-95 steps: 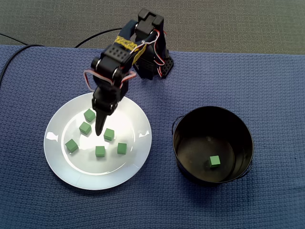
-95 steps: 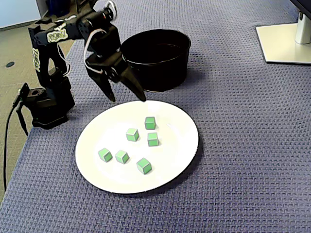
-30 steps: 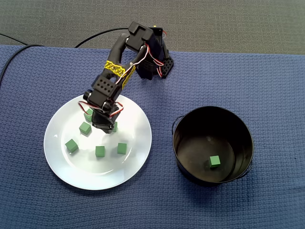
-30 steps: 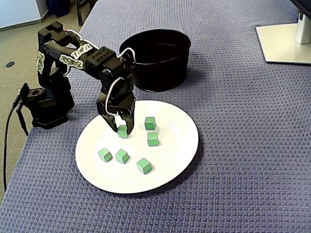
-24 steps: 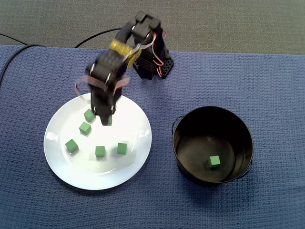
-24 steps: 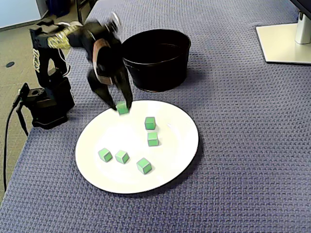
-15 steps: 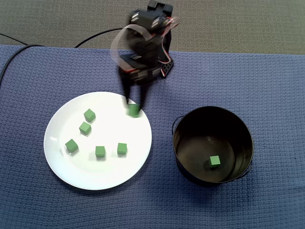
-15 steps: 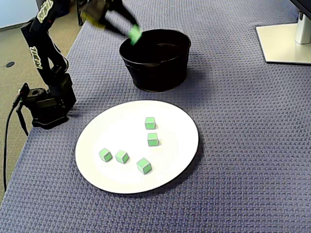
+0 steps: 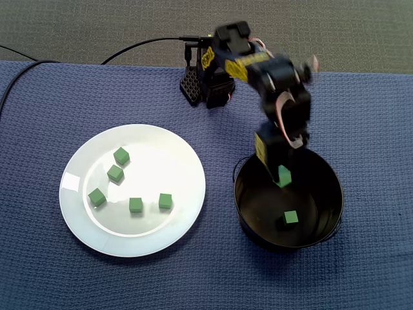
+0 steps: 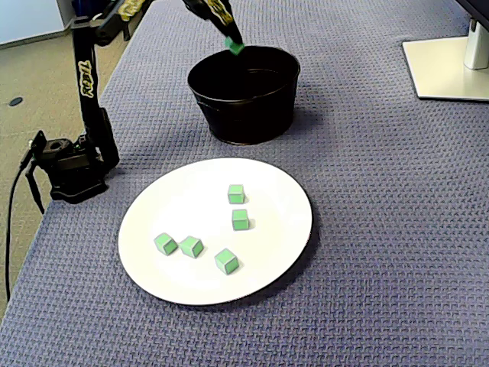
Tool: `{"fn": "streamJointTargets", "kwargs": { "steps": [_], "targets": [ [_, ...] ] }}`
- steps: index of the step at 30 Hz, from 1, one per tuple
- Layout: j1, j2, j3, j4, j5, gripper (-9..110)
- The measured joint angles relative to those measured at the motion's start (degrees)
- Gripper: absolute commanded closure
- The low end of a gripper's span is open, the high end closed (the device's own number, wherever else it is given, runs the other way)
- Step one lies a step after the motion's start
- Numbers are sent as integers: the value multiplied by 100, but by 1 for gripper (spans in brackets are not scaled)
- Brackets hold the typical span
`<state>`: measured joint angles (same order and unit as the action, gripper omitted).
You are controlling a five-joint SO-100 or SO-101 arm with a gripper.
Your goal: Pick up the items on the white plate and put them in the black container.
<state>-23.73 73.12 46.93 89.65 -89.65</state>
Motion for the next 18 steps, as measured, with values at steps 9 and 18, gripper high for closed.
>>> {"fn": "streamJointTargets", "kwargs": {
  "steps": [9, 18],
  "targets": [
    [-167, -589, 343, 70, -97, 83],
    [35, -352, -18, 800, -861, 51]
  ]
}}
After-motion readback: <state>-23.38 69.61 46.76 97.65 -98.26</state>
